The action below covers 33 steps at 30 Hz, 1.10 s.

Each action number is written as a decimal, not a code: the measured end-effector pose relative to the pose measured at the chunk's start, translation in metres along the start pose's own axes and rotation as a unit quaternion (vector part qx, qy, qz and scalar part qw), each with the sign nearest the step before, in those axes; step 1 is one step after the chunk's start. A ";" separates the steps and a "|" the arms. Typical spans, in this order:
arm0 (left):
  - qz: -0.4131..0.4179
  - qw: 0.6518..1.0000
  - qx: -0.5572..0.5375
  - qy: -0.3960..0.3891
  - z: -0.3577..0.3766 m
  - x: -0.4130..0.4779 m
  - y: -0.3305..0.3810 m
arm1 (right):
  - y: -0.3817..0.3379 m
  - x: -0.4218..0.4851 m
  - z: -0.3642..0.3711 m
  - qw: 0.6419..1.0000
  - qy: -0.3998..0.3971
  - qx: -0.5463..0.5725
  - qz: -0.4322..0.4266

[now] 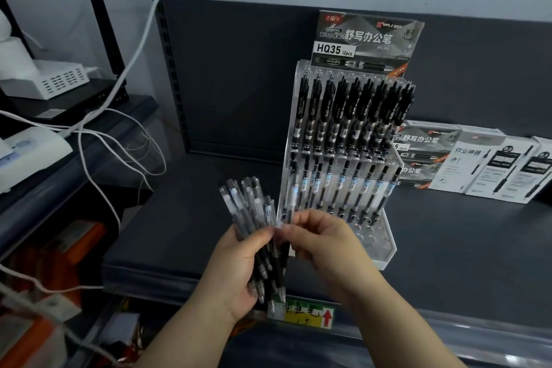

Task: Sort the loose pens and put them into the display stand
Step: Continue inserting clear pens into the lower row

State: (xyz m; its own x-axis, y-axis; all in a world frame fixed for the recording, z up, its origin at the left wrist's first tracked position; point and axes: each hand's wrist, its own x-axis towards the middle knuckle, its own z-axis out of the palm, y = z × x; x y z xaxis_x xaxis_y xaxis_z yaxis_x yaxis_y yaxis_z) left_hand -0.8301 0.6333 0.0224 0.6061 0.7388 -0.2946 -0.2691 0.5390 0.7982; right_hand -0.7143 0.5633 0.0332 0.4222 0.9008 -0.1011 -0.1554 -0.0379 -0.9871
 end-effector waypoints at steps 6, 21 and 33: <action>-0.001 0.999 -0.016 0.028 -0.004 0.003 -0.001 | -0.019 0.009 -0.029 0.962 0.228 -0.118 -0.095; 0.013 0.999 -0.002 0.039 -0.002 0.004 0.003 | 0.005 0.038 -0.038 0.862 0.233 -0.441 -0.086; -0.002 0.999 0.003 0.039 0.000 0.000 0.005 | -0.004 0.013 -0.029 0.879 0.246 -0.387 -0.135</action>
State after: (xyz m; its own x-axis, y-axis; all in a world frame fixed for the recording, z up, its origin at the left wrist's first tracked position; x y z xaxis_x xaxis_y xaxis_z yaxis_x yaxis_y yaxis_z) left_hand -0.8313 0.6363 0.0264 0.5467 0.7665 -0.3372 -0.2622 0.5391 0.8004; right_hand -0.6823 0.5624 0.0320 0.7151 0.6336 0.2953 0.5821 -0.3058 -0.7534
